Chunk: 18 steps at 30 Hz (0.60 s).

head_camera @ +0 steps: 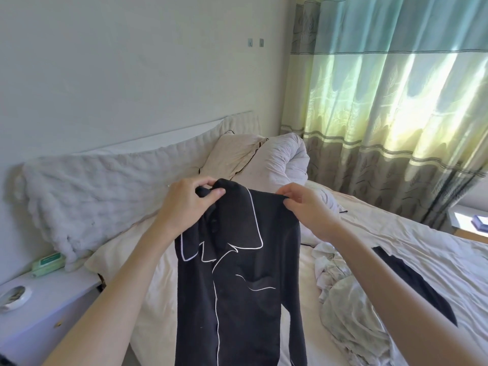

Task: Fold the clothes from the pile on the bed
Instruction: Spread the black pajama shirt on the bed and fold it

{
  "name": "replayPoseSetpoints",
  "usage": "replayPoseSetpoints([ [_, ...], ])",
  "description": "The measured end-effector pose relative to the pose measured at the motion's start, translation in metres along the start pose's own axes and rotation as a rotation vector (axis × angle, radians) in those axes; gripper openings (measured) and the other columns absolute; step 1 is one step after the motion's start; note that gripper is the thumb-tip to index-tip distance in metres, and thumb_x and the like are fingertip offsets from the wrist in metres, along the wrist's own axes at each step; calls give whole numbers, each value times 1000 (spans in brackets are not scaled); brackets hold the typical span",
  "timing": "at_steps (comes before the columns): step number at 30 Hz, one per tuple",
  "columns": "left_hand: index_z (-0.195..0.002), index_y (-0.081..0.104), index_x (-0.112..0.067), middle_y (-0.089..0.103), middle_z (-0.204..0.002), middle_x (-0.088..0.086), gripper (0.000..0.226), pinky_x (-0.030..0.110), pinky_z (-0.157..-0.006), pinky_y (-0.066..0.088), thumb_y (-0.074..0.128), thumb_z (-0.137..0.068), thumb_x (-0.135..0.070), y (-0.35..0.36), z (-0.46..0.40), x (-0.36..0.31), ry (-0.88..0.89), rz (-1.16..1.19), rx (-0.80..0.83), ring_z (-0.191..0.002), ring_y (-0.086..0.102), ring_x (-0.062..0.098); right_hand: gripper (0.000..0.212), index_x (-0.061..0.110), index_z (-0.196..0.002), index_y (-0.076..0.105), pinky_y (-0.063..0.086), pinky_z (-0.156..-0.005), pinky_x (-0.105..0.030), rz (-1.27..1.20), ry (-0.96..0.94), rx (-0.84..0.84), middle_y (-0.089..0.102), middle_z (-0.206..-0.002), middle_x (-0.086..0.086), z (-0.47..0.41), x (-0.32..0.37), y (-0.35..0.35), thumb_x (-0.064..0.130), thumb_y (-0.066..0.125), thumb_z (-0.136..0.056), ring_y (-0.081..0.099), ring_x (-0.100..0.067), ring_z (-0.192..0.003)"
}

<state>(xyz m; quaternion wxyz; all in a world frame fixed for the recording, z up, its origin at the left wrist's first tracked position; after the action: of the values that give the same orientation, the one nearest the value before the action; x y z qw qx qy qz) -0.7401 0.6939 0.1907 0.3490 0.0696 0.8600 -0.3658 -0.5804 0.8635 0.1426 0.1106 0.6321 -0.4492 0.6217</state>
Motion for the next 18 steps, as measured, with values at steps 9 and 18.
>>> replayPoseSetpoints([
  [9,-88,72,-28,68,-77,-13,7,24,-66,44,70,-82,-31,11,1,-4,23,-28,61,-71,59,6,15,36,-101,67,36,-64,-12,-15,-174,109,49,-59,18,2,41,23,33,62,-87,45,1,-61],
  [18,-97,55,-47,53,-99,-13,38,18,-83,38,63,-65,-65,11,8,19,-151,139,313,-96,54,-1,15,13,-93,76,48,-75,-29,140,-98,-74,66,-64,3,-26,33,-8,22,72,-82,58,-9,-68],
])
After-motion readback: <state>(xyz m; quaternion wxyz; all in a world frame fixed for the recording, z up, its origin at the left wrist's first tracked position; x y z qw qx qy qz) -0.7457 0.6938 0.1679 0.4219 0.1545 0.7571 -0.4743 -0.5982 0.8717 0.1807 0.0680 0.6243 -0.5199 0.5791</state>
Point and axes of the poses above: each hand's wrist, its own z-axis away from the middle knuckle, its own y-axis out of the palm, x = y × z, the point moved 9 cm from there along -z, towards the middle knuckle
